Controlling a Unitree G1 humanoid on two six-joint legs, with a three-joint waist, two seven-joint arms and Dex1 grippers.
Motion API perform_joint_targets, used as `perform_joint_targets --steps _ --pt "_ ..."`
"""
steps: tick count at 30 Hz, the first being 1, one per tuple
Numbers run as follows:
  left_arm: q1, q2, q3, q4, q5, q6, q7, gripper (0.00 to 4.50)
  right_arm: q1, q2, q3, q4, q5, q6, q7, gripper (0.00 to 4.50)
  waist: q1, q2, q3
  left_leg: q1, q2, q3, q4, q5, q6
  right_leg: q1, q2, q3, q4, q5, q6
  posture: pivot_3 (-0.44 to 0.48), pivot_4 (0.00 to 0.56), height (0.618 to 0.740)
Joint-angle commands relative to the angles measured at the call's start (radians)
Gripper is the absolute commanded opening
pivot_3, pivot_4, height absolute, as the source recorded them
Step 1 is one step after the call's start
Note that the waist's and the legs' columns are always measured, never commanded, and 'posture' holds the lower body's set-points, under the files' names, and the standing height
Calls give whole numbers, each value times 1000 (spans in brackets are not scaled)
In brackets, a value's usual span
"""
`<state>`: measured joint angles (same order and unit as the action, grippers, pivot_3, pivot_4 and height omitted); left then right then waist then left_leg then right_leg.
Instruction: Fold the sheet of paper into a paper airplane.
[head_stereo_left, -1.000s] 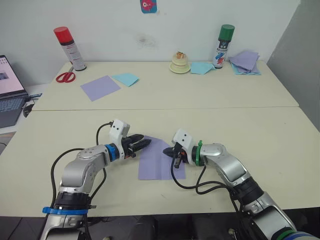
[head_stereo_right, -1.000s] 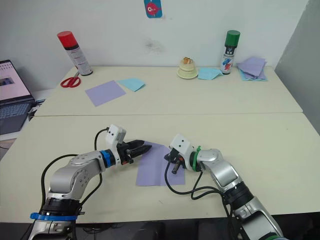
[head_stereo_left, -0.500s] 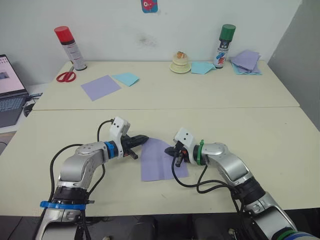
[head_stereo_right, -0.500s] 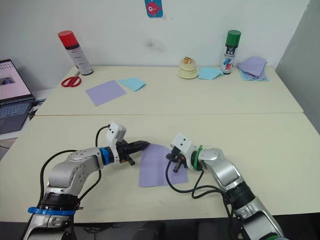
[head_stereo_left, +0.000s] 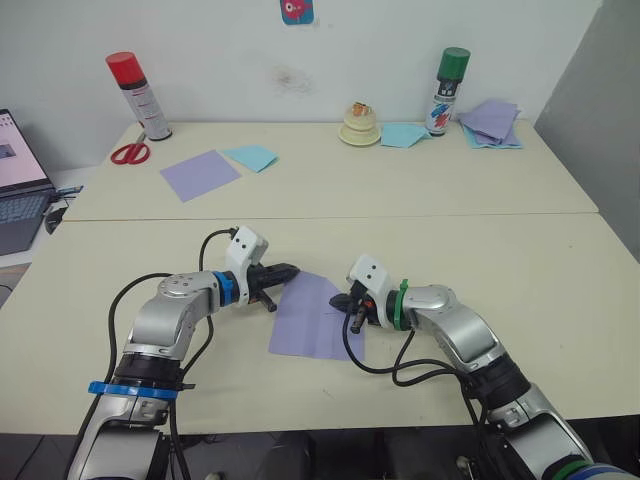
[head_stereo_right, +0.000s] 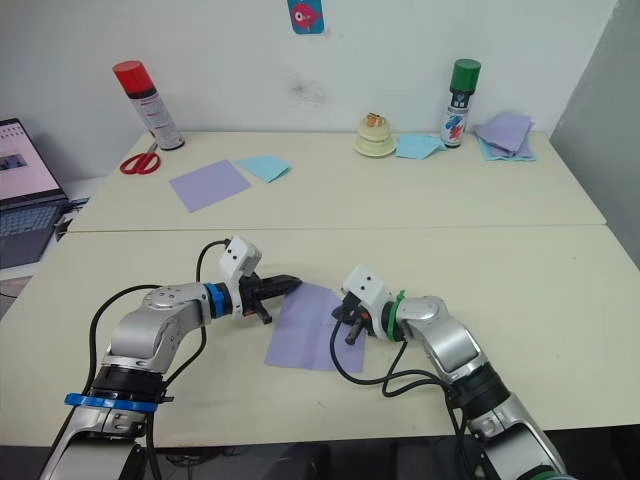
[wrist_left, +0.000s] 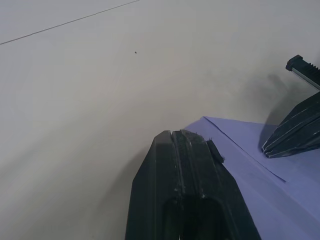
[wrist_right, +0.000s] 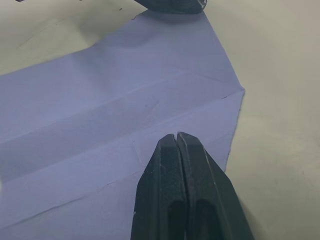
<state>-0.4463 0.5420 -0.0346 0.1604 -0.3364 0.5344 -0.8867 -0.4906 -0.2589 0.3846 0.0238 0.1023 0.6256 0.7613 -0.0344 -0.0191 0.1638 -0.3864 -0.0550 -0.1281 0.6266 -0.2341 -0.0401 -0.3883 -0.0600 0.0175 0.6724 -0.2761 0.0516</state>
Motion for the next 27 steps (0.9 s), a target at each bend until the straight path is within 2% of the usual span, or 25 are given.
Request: perform_joint_targets --steps 1,5,8,14,17,21,24,27 --pt "-1 7 4 -32 3 -26 -13 24 5 5 -1 -13 7 7 -3 0 0 0 0 0 0 0 0 0 0 0 0 0 0 0 0 0 150 740" --pt "21 15 31 -55 -27 -9 -36 1040 7 8 0 -8 4 4 -6 0 0 0 0 0 0 0 0 0 0 0 0 0 0 0 0 0 150 740" --pt "23 19 37 -58 -23 -4 -23 1990 8 6 1 -9 4 2 -4 0 0 0 0 0 0 0 0 0 0 0 0 0 0 0 0 0 150 740" --pt "38 31 31 -73 -32 12 -27 1990 14 8 5 -13 3 1 -5 0 0 0 0 0 0 0 -1 0 0 0 0 0 0 0 0 0 150 740" --pt "39 28 30 -73 -33 7 -27 1370 19 9 5 -20 4 4 -6 0 0 0 0 0 0 0 -1 0 0 0 0 0 0 0 0 0 150 740" --pt "40 31 25 -81 -36 5 -40 97 27 7 5 -31 6 9 -7 0 0 0 0 0 0 0 -1 0 0 0 0 0 -1 0 0 0 150 740" --pt "42 34 22 -91 -33 -1 -49 14 33 8 5 -37 7 12 -8 0 0 0 0 0 0 0 -1 0 0 0 0 0 -1 0 0 0 150 740" --pt "59 50 -12 -134 18 -79 -61 14 37 12 5 -44 7 16 -11 0 0 0 0 0 0 0 -1 0 0 0 0 0 -1 0 0 0 150 740"
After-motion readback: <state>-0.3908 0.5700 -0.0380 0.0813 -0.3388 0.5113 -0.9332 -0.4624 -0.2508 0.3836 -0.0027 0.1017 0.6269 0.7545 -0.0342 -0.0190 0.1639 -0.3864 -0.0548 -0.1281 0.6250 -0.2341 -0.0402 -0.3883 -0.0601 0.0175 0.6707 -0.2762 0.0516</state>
